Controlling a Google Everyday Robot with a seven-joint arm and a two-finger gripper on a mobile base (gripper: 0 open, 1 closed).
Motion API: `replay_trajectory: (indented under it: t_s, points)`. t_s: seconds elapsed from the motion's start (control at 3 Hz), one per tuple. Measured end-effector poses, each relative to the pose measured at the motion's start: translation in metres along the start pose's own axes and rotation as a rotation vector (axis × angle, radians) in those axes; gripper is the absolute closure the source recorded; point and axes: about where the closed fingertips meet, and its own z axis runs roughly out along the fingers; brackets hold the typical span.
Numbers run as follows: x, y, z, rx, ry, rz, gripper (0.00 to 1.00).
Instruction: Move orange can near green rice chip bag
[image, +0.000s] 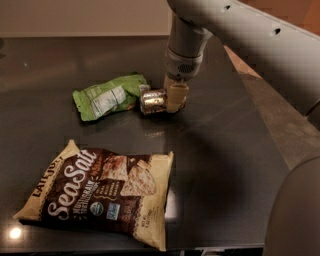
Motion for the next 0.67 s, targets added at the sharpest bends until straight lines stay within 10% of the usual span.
replay_trajectory:
  t_s: [0.67]
  points:
    - [-0.0008, -0.0013, 0.0015, 0.003, -0.002, 0.0, 0.0]
